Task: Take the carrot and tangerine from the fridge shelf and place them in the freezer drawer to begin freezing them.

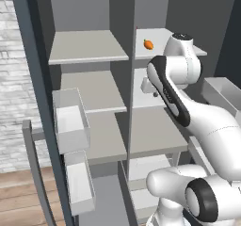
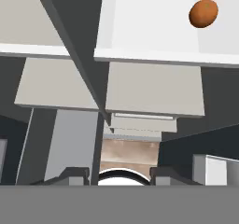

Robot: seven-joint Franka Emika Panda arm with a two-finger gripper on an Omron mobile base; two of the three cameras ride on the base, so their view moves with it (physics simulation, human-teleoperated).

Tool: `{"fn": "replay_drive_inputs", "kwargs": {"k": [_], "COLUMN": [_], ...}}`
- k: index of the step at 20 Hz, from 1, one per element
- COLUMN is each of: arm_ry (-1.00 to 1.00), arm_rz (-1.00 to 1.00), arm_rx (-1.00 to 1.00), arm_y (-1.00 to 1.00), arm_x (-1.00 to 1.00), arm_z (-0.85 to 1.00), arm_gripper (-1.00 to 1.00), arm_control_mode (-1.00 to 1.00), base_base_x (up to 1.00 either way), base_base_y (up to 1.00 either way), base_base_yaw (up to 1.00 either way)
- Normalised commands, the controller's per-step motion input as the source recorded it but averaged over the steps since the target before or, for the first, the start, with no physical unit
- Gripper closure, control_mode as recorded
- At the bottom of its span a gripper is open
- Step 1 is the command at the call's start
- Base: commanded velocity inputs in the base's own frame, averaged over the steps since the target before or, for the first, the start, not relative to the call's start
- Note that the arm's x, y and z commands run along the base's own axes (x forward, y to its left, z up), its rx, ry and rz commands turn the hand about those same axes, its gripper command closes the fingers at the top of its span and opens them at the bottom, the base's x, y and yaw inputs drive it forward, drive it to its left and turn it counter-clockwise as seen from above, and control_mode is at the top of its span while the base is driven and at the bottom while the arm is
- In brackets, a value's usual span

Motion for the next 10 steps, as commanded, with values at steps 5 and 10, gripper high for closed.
{"fn": "replay_drive_inputs", "kwargs": {"k": [5, 10], "arm_ry": [-0.06, 0.02], "arm_rz": [0.02, -0.03], "arm_rx": [-0.03, 0.00], "arm_y": [-0.18, -0.74], "arm_x": [-0.34, -0.58], "arm_z": [-0.44, -0.57], "arm_gripper": [-1.00, -1.00], "arm_control_mode": [-1.00, -1.00], "base_base_x": [0.00, 0.00], "base_base_y": [0.00, 0.00], "base_base_yaw": [0.00, 0.00]}}
